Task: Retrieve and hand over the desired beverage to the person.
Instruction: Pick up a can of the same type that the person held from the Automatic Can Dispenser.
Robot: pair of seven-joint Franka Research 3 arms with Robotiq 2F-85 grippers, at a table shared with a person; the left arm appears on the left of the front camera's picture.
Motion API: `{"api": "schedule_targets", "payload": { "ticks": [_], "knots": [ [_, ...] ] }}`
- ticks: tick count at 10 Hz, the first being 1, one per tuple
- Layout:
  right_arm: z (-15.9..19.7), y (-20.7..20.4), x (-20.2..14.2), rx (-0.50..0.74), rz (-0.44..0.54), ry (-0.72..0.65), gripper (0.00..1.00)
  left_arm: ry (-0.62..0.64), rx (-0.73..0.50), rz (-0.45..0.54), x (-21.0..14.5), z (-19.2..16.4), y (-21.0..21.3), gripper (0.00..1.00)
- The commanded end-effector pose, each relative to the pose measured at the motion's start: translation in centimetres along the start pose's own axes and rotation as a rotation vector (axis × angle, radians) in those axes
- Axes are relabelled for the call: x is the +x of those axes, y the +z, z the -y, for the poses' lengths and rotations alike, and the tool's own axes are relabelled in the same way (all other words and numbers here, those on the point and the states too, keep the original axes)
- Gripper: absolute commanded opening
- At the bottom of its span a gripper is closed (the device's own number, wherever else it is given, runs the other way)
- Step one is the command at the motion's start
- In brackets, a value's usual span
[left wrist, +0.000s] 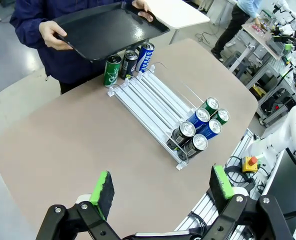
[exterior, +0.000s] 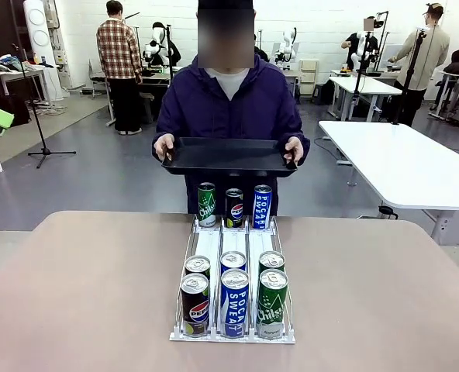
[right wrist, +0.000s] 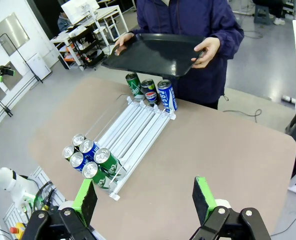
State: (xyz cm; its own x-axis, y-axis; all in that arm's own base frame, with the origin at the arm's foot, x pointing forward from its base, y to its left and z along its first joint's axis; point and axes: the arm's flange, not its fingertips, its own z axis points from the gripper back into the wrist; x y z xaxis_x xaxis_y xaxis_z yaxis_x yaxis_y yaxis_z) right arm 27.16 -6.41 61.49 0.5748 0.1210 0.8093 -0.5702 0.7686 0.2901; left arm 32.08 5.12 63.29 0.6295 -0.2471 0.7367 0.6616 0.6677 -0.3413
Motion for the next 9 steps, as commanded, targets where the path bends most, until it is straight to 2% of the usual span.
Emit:
{"api": "schedule_targets", "payload": {
  "ticks": [1,9],
  "knots": [
    [0.07,-0.14,0.14,0.022,0.003,0.005,1.0,-0.021,-0.017,0.011,0.04,-0.22,0.02,1.0],
    [0.07,-0.14,0.14,0.022,0.003,0.005,1.0,-0.021,-0.017,0.011,0.04,-0.22,0.02,1.0]
  ]
}}
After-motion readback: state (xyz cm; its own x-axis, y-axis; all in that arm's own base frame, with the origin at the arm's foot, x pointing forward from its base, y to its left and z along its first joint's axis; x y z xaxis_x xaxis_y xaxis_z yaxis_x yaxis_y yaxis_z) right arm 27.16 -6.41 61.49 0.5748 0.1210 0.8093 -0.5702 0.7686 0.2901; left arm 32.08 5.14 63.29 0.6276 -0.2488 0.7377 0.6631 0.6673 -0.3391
